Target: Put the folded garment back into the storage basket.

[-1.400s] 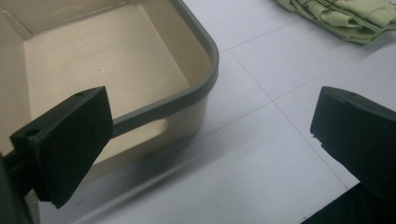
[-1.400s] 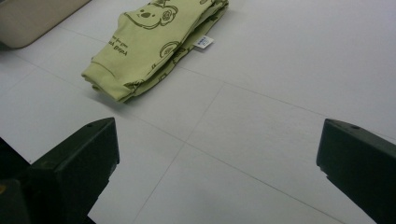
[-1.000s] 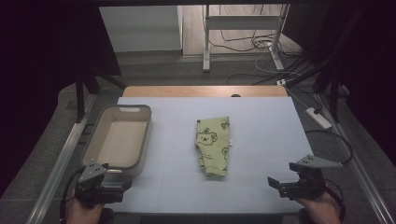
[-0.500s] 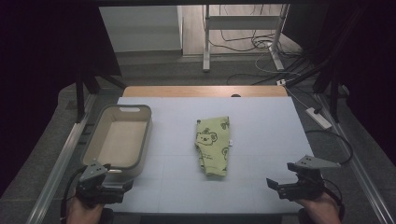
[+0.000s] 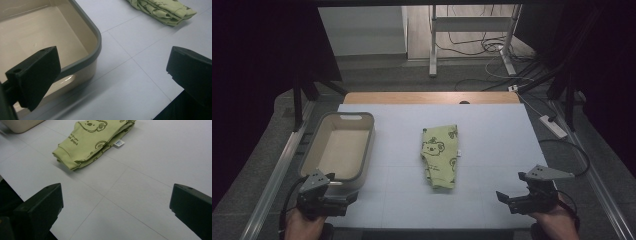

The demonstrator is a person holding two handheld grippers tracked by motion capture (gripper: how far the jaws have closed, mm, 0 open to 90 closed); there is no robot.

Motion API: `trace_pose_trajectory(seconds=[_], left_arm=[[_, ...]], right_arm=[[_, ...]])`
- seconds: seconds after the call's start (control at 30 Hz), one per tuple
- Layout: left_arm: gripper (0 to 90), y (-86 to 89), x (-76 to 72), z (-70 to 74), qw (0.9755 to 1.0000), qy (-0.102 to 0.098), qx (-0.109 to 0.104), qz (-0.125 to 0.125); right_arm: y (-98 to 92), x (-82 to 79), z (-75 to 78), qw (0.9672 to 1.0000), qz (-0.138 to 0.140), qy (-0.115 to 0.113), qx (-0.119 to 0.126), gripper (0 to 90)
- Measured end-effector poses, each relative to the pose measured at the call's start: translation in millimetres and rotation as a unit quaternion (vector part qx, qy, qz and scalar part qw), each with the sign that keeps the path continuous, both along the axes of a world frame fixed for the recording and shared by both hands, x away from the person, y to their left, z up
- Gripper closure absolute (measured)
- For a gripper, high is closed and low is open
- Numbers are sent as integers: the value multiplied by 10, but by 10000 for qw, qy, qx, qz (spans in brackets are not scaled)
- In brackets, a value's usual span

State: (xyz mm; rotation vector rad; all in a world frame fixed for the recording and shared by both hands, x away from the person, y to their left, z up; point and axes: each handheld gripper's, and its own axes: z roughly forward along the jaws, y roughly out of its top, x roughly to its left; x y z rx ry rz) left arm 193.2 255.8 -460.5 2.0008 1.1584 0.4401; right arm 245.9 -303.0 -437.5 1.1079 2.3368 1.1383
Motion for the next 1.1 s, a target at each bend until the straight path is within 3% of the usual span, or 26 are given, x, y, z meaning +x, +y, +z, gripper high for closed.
trace_pose_trajectory(seconds=[0.23, 0.67, 1.1], left_arm=[[0, 7, 48, 4, 9999, 29, -102, -65], [0, -52, 173, 56, 9996, -101, -47, -263], [0, -195, 344, 112, 9992, -101, -198, -327]], right_arm=[[39, 36, 3, 9999, 163, 14, 30, 0], [143, 103, 15, 9989, 430, 110, 142, 0], [305, 165, 52, 9963, 795, 148, 282, 0]])
